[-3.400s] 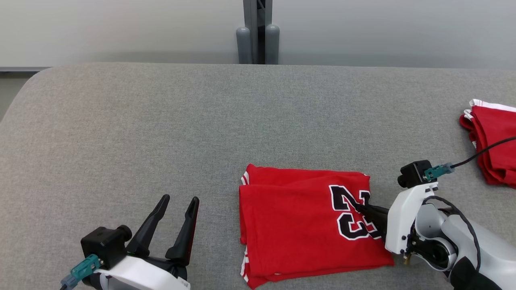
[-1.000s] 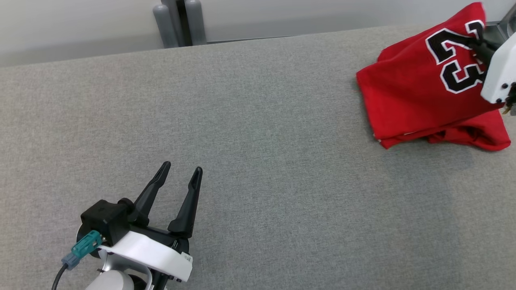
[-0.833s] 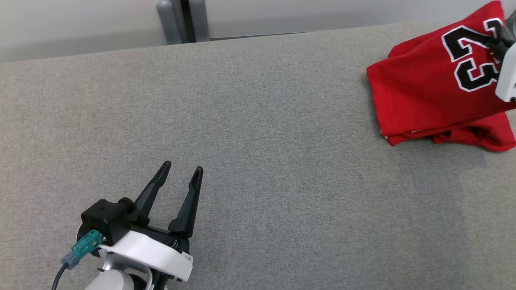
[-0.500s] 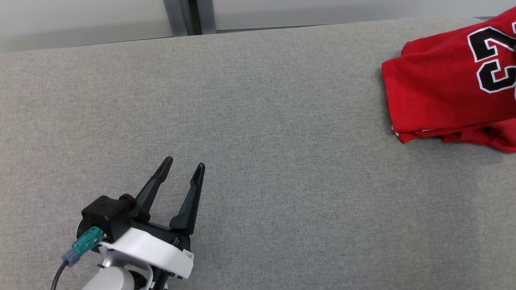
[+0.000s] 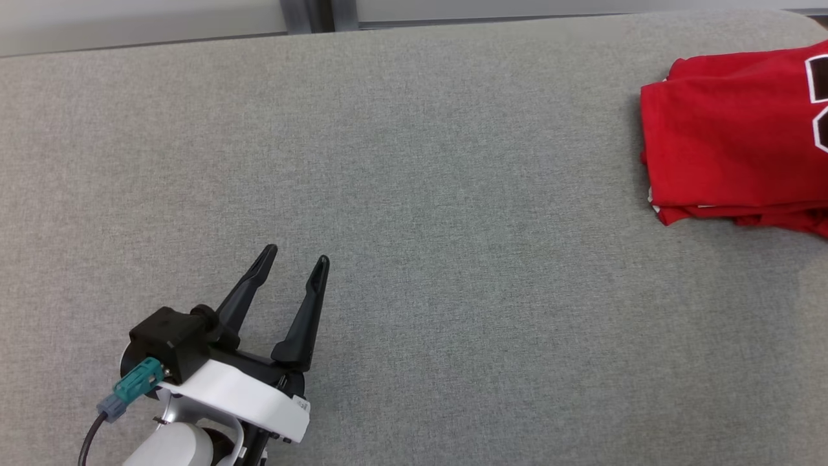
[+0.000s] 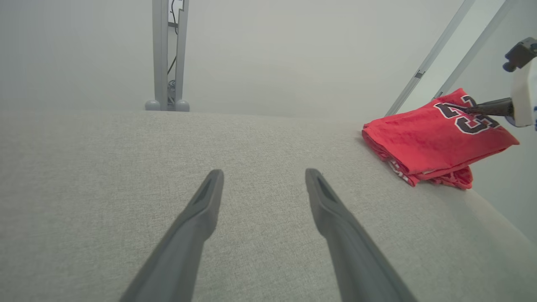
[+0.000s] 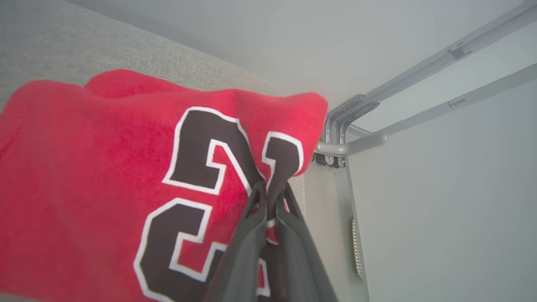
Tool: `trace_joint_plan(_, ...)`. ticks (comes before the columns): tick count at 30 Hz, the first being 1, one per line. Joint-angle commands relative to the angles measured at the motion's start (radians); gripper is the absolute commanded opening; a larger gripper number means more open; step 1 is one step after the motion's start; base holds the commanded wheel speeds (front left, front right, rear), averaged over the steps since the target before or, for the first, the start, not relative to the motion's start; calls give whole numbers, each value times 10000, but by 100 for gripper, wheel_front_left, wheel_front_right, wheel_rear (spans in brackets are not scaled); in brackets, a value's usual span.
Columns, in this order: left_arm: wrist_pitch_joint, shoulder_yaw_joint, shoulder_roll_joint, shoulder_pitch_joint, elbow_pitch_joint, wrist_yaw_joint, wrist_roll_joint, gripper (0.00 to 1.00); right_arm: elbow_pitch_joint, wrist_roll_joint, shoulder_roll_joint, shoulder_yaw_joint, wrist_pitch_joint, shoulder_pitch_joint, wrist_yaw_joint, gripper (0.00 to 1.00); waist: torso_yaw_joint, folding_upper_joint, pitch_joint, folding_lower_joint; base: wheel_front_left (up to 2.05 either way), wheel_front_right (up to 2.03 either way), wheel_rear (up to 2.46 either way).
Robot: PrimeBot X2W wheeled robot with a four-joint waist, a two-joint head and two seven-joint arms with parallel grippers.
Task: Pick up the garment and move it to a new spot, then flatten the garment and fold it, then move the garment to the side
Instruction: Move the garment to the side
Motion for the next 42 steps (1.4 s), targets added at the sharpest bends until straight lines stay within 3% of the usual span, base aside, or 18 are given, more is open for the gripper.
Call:
trace_joint_plan(1, 11, 16, 86, -168, -41, 39, 93, 100, 92, -360, -76, 14, -74, 95, -2, 0, 52, 0, 87, 0, 0, 0, 0)
trace_joint_plan(12, 121, 16, 202, -267, -191, 124, 134, 100, 625, -2496, 147, -916, -302, 151, -2, 0, 270, 0, 478, 0, 0, 0, 0)
trace_joint_plan(13, 127, 17, 215, -272, -205, 143, 138, 100, 642, -2688, 174, -1070, -320, 174, -2, 15, 280, 0, 498, 0, 0, 0, 0)
trace_joint_plan(14, 138, 17, 224, -277, -215, 156, 145, 100, 654, -2853, 219, -1184, -328, 211, -2, 39, 286, 0, 518, 0, 0, 0, 0)
trace_joint_plan(15, 144, 19, 230, -278, -226, 167, 151, 100, 653, -2940, 305, -1371, -396, 254, -2, 46, 288, 0, 535, 0, 0, 0, 0)
trace_joint_plan(16, 130, 22, 243, -275, -237, 180, 154, 100, 646, -3101, 376, -1518, -415, 281, -2, 62, 285, 0, 549, 0, 0, 0, 0)
trace_joint_plan(17, 134, 25, 256, -271, -248, 185, 158, 100, 625, -3251, 448, -1652, -429, 306, -2, 89, 277, 0, 559, 0, 0, 0, 0)
trace_joint_plan(18, 146, 26, 268, -264, -258, 201, 159, 100, 592, -3389, 510, -1770, -447, 335, -2, 100, 266, 0, 567, 0, 0, 0, 0)
trace_joint_plan(29, 209, -29, 328, -255, -305, 255, 154, 100, 231, -4566, 1098, -2803, -485, 649, -2, 100, 143, 0, 541, 0, 0, 0, 0)
trace_joint_plan(35, 211, -45, 339, -185, -252, 266, 110, 100, -9, -4798, 1357, -3361, -736, 817, -2, 100, 93, 0, 387, 0, 0, 0, 0)
trace_joint_plan(42, -20, 48, 256, 52, -180, 136, -151, 100, -273, -4361, 2205, -4260, -1544, 1018, -2, 100, -72, 0, -304, 0, 0, 0, 0)
